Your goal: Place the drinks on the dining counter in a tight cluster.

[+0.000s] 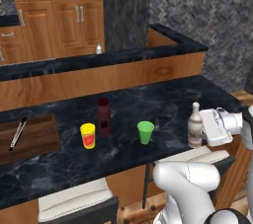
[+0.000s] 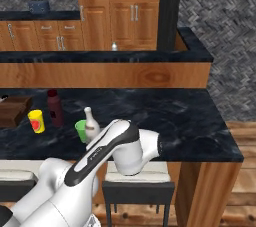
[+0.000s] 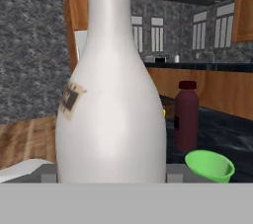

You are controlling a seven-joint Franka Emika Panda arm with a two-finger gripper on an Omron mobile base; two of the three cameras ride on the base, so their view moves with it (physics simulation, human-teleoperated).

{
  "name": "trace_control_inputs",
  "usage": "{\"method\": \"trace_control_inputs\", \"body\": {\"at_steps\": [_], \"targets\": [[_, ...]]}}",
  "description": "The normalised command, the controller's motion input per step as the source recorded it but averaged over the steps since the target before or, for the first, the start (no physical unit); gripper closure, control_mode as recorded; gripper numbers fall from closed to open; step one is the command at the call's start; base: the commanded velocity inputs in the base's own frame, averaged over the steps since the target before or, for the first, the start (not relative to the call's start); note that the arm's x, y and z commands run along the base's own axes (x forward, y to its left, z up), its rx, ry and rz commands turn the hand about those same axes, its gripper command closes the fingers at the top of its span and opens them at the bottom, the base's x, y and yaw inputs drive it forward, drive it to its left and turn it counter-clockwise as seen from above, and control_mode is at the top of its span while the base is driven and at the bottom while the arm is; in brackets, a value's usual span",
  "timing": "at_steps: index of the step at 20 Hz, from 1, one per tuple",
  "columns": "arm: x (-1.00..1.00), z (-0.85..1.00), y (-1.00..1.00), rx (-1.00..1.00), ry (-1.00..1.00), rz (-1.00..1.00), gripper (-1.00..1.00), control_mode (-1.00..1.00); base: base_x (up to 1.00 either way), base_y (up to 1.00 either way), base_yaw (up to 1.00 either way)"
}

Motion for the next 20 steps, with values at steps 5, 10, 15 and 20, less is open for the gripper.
{"method": "trace_control_inputs", "body": {"at_steps": [5,10,15,20], "targets": [[0.0,0.0,0.0,0.0,0.0,0.0,1.0,1.0,0.01,0.0,0.0],[0.0,0.0,0.0,0.0,0.0,0.0,1.0,1.0,0.0,0.0,0.0],[0.0,0.0,0.0,0.0,0.0,0.0,1.0,1.0,0.0,0.0,0.0],[0.01,0.0,0.0,0.0,-0.01,0.0,1.0,-1.0,-0.01,0.0,0.0]]}}
